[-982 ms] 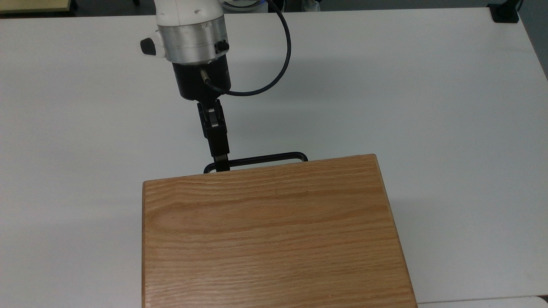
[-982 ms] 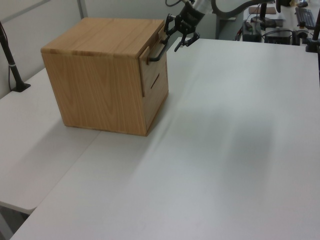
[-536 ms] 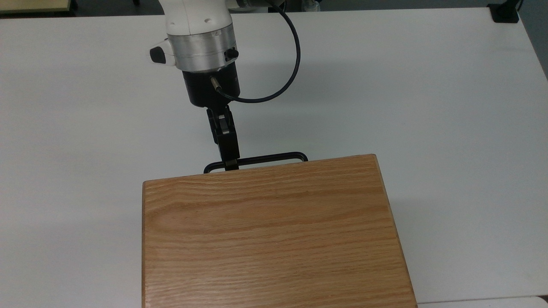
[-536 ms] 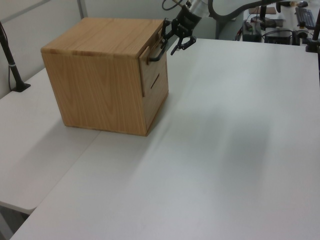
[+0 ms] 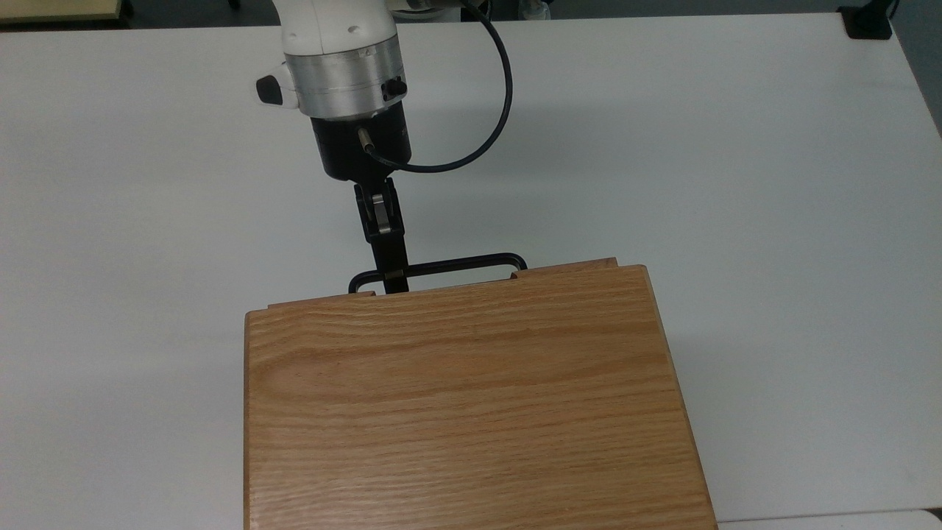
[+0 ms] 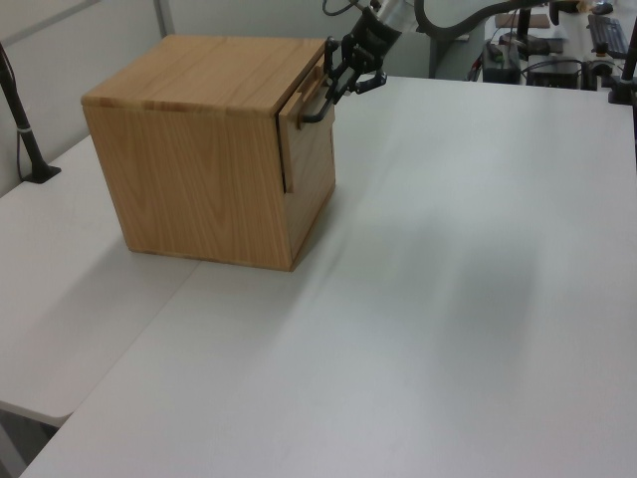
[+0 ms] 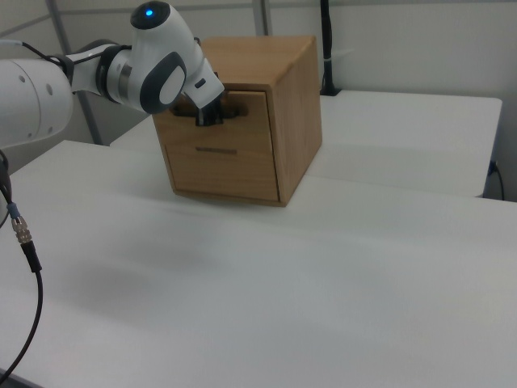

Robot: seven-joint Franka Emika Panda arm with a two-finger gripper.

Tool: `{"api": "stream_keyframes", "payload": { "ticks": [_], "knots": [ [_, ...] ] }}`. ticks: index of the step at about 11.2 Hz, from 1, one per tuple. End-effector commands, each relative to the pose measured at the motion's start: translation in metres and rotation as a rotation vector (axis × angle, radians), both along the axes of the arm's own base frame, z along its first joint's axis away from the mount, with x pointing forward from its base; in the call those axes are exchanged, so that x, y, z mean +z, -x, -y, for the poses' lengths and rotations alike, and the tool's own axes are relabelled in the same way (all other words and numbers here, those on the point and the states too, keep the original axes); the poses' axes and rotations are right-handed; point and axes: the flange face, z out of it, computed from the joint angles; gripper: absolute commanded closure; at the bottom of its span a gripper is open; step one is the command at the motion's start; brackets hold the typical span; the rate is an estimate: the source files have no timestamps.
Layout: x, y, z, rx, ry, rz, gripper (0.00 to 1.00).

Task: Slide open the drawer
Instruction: 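Pull the gripped handle outward, sliding the drawer out of the cabinet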

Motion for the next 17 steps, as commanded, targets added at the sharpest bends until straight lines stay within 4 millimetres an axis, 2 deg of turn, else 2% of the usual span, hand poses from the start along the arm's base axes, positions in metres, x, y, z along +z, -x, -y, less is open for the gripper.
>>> {"api": "stream_keyframes", "payload": {
  "ticks": [1, 4, 8, 14, 17],
  "knots": [
    [0.005, 0.019, -0.004, 0.043, 0.011, -0.057, 0.86],
    [-0.004, 0.035, -0.007, 0.116, 0.040, -0.163, 0.85],
    [0.003, 0.061, -0.002, 0.197, 0.061, -0.322, 0.85],
    [-0.003, 0.082, 0.014, 0.282, 0.075, -0.466, 0.85],
    [-0.005, 0.090, 0.014, 0.307, 0.073, -0.515, 0.85]
  ]
}}
